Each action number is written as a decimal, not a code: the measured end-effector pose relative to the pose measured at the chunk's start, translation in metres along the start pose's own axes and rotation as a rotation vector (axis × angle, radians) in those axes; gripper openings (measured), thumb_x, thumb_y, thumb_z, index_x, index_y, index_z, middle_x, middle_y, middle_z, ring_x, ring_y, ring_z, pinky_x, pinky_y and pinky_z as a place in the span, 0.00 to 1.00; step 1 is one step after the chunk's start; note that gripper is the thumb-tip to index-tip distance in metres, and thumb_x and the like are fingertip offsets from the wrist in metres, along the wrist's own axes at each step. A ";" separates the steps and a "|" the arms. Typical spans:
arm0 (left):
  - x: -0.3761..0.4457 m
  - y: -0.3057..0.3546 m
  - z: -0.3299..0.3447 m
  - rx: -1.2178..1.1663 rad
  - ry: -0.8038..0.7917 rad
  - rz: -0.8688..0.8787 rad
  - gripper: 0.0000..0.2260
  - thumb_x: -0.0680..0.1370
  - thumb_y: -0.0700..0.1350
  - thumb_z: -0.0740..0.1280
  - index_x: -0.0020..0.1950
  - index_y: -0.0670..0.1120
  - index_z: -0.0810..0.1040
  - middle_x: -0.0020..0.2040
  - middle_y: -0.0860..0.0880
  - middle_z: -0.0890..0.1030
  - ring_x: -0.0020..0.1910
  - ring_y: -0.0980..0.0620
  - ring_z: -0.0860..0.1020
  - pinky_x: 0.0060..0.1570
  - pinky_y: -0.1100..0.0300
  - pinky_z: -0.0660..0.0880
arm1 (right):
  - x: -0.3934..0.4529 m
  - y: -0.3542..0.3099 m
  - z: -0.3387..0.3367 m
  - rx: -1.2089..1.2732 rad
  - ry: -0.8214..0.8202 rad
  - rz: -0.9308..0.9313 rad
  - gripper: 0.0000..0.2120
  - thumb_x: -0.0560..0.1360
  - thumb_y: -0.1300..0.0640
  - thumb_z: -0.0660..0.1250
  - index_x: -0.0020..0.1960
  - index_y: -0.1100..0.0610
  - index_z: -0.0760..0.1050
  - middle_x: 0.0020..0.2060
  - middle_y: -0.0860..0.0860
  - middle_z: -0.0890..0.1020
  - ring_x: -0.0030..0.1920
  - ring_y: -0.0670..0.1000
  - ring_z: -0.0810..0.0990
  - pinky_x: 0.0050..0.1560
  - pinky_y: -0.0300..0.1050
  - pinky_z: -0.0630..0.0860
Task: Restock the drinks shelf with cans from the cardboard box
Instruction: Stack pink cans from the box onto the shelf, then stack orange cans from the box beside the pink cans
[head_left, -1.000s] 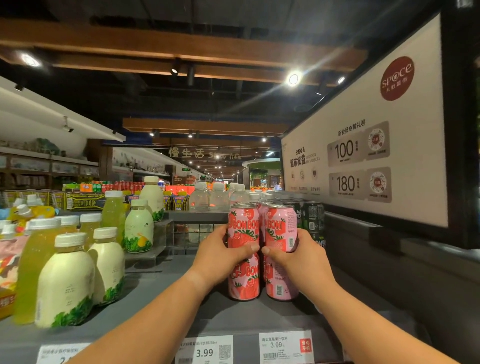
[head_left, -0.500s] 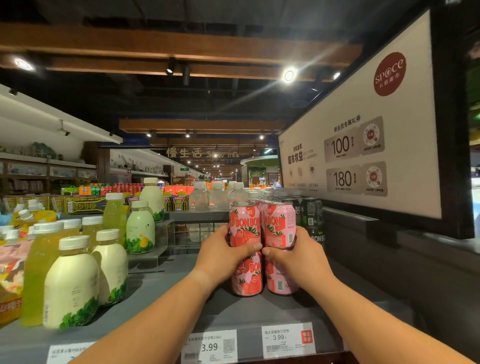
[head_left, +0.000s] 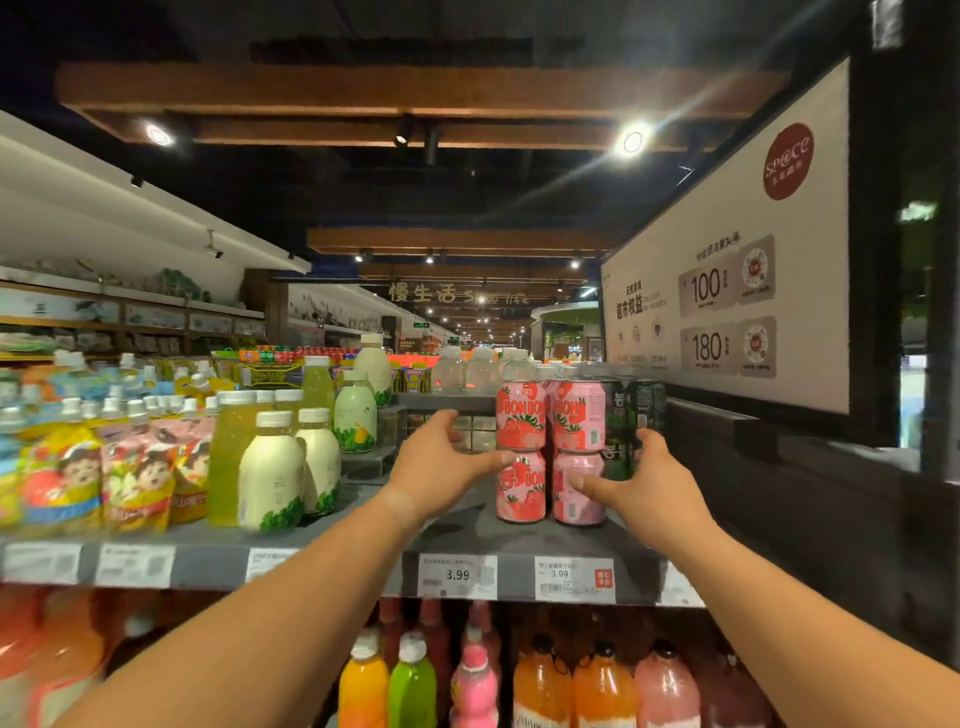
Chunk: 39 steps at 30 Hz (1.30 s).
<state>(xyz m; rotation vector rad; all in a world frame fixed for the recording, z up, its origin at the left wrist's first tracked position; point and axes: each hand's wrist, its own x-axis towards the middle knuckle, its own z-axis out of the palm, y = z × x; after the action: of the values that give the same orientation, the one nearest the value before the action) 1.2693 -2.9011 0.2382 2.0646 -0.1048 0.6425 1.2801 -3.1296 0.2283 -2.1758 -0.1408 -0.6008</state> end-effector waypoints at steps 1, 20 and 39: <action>-0.013 0.000 -0.003 0.016 0.025 0.001 0.45 0.67 0.59 0.80 0.78 0.45 0.65 0.70 0.47 0.75 0.67 0.49 0.75 0.67 0.53 0.72 | -0.011 0.001 -0.004 -0.013 -0.016 -0.007 0.45 0.67 0.45 0.79 0.75 0.56 0.58 0.68 0.54 0.74 0.65 0.56 0.75 0.60 0.51 0.73; -0.334 -0.140 -0.143 0.472 0.292 -0.482 0.33 0.73 0.56 0.76 0.74 0.46 0.71 0.66 0.46 0.76 0.66 0.47 0.74 0.66 0.53 0.72 | -0.275 -0.060 0.171 0.007 -0.481 -0.406 0.31 0.70 0.44 0.74 0.69 0.54 0.68 0.64 0.52 0.71 0.64 0.54 0.71 0.63 0.48 0.70; -0.595 -0.359 -0.238 0.424 0.508 -1.214 0.21 0.72 0.54 0.73 0.62 0.50 0.77 0.56 0.46 0.80 0.59 0.44 0.78 0.60 0.52 0.75 | -0.537 -0.066 0.421 -0.115 -1.207 -0.406 0.33 0.74 0.43 0.69 0.72 0.58 0.64 0.65 0.55 0.72 0.63 0.56 0.74 0.63 0.48 0.72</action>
<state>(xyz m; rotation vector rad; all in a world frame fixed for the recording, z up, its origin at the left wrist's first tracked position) 0.7765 -2.6121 -0.2237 1.8179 1.5505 0.3739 0.9444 -2.7071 -0.1943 -2.3430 -1.2103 0.5909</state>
